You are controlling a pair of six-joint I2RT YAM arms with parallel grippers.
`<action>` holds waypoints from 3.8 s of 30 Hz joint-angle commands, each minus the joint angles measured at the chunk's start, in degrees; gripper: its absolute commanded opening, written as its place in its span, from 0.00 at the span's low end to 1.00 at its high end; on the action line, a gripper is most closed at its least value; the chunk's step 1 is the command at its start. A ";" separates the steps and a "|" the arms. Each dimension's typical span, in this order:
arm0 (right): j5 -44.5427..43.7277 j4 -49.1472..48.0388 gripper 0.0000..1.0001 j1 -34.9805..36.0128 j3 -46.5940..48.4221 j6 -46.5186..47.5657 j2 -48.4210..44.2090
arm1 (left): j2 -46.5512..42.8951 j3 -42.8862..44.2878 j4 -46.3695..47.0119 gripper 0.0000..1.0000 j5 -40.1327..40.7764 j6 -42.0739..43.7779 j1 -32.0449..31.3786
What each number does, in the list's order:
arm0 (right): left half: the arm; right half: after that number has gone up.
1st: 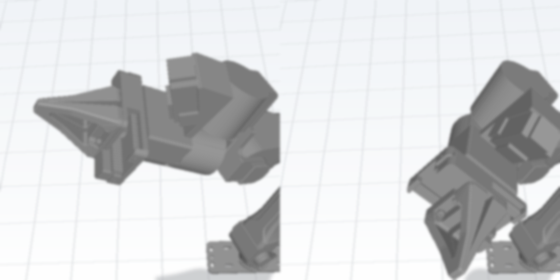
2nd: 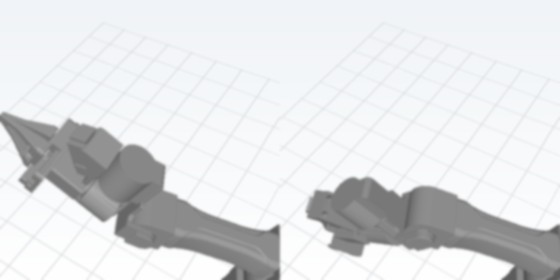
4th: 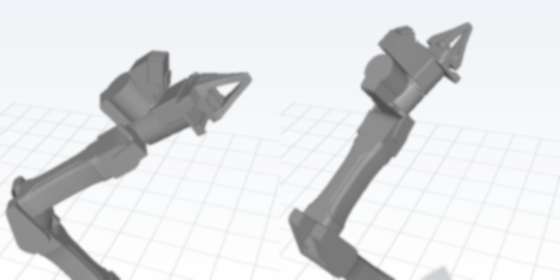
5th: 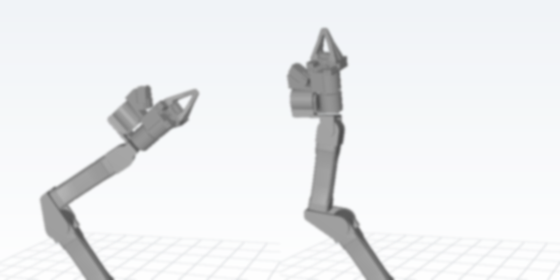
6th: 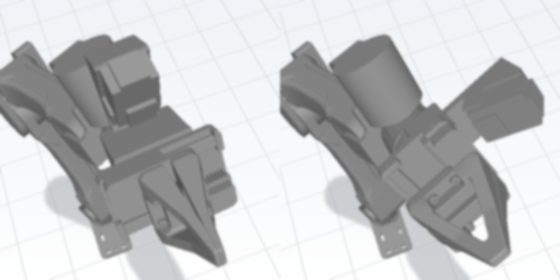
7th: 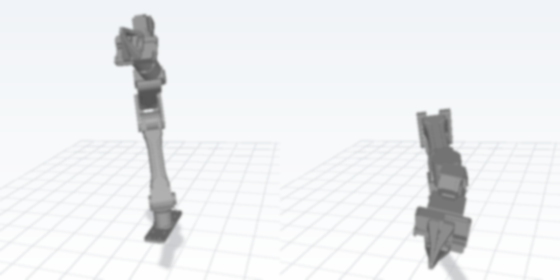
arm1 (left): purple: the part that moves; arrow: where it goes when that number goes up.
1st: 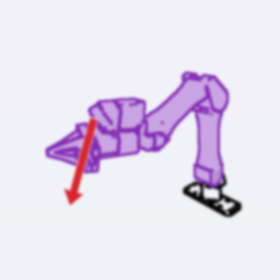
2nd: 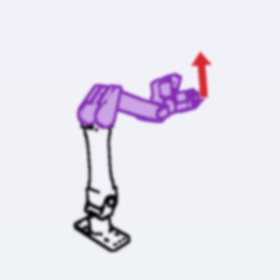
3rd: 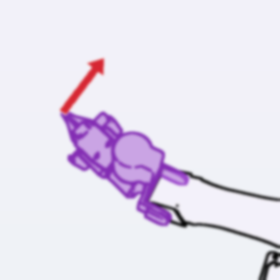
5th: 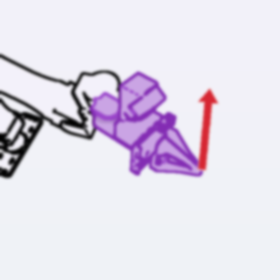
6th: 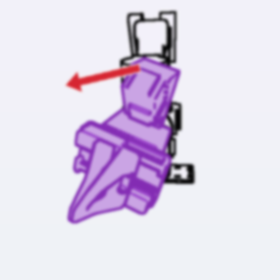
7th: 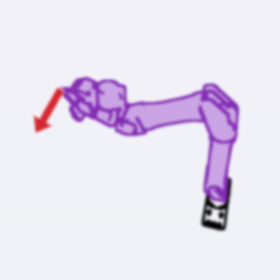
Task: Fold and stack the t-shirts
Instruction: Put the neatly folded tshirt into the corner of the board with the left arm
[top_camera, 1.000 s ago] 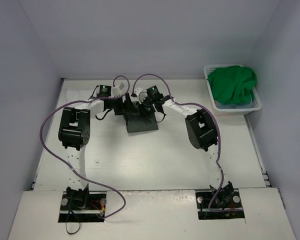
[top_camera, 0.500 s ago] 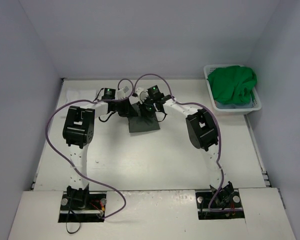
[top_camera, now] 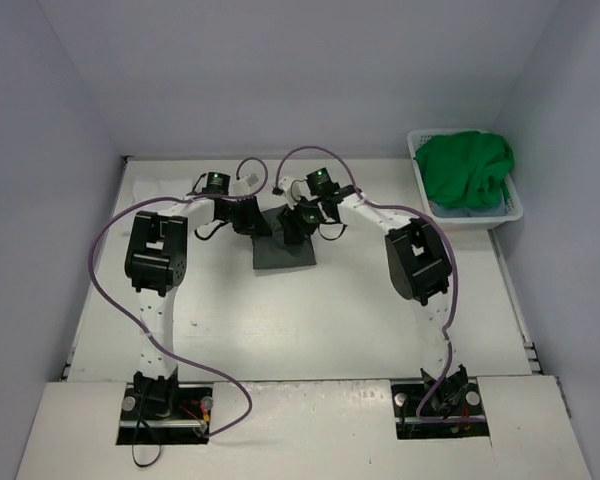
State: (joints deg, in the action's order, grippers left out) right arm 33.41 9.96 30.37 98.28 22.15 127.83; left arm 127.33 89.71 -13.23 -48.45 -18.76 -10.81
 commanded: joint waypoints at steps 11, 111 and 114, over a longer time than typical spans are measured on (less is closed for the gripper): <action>0.09 4.37 0.59 -8.31 -9.24 5.53 -27.28 | -6.56 14.87 -21.91 0.00 7.39 15.42 2.99; 1.40 3.05 0.59 -7.69 -20.41 2.02 -30.27 | 11.63 53.47 -34.23 0.41 34.12 44.87 23.73; 1.57 3.14 0.60 -7.78 -20.67 2.28 -30.80 | 10.49 51.45 -32.92 0.58 35.00 44.25 23.82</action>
State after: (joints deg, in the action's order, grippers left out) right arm 33.87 14.39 22.22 77.30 24.14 98.59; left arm 144.22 141.91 -48.34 -14.59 26.17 12.51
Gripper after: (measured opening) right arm 0.598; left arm 0.560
